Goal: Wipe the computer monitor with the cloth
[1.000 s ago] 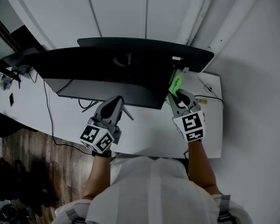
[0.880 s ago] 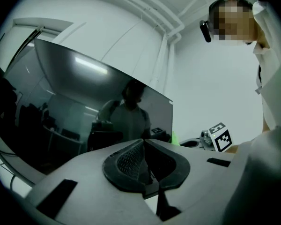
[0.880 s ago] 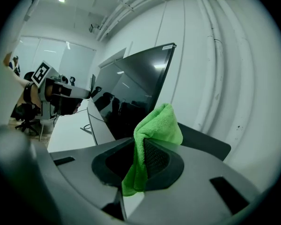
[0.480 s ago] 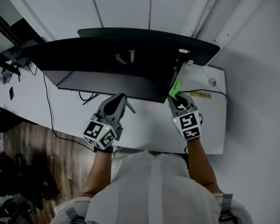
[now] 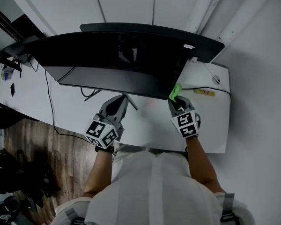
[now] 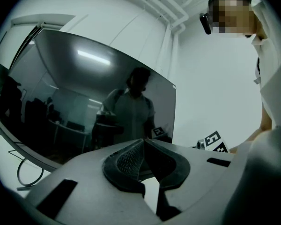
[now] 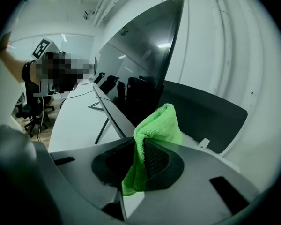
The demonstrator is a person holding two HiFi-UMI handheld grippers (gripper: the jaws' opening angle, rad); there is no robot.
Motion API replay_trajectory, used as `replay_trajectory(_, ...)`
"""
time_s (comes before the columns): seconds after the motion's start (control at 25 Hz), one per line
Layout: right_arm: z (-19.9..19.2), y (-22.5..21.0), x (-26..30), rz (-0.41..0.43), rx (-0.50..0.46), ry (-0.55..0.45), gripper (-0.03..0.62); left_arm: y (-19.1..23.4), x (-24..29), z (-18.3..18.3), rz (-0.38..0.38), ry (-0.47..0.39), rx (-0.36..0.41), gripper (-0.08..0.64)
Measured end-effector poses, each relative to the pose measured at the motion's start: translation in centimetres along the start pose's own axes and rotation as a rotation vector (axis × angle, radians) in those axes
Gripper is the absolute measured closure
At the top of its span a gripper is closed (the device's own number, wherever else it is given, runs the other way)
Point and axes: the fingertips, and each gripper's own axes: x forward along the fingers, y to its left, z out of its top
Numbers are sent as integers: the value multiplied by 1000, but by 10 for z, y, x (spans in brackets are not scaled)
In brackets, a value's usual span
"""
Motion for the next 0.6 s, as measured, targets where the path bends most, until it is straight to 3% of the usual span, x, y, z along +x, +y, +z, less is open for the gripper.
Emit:
replay_trajectory(0.36,-25,10,10,17,22,82,546,3,-4,-10,11,14,-2,541)
replay_trajectory(0.6,-41,20,13,26,120,162,546,6,-7,-10,17,16,-2,541)
